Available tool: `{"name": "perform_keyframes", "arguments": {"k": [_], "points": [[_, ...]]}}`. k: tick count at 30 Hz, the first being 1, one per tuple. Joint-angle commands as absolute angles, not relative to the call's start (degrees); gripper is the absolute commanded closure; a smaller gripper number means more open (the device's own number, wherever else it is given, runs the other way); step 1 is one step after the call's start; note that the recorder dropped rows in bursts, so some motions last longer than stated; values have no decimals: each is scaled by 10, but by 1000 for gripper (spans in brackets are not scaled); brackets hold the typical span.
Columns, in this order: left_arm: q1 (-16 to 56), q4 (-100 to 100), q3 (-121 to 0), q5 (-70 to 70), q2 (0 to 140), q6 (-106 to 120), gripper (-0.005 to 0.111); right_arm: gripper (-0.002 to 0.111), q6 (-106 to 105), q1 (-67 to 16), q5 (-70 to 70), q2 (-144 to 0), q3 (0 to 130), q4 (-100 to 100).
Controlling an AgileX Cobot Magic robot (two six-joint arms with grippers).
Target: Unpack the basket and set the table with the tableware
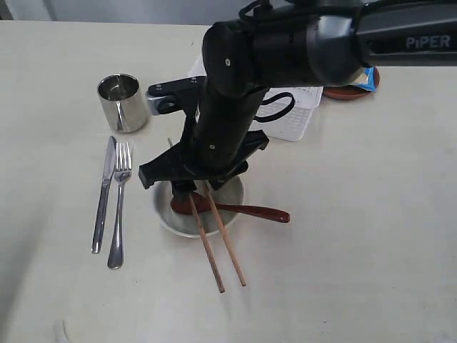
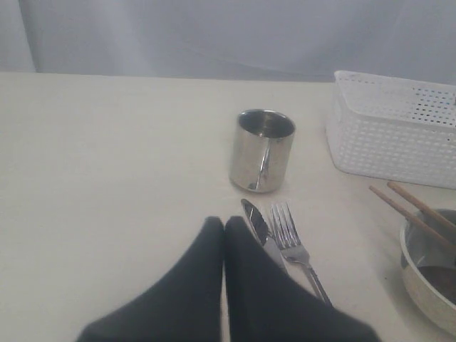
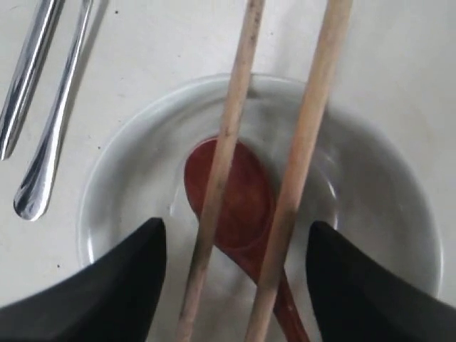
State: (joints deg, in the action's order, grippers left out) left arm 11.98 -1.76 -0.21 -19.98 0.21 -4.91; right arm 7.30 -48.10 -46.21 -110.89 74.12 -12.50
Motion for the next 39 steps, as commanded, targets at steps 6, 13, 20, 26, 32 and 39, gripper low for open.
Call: {"name": "perform_keyframes", "arguments": {"k": [6, 13, 20, 26, 32, 39], "points": [[122, -17, 0, -199, 0, -47, 107, 52, 69, -481, -454, -1119, 745, -114], [122, -17, 0, -199, 0, -47, 107, 68, 71, -481, -455, -1119, 745, -112], [122, -17, 0, -199, 0, -47, 107, 69, 71, -481, -476, -1119, 745, -87], [122, -17, 0, -199, 0, -47, 107, 69, 71, -481, -474, -1119, 745, -87], [122, -17, 0, -199, 0, -47, 107, 69, 57, -481, -468, -1119, 746, -87], [122, -17, 0, -199, 0, -47, 107, 69, 36, -481, -457, -1106, 746, -87]]}}
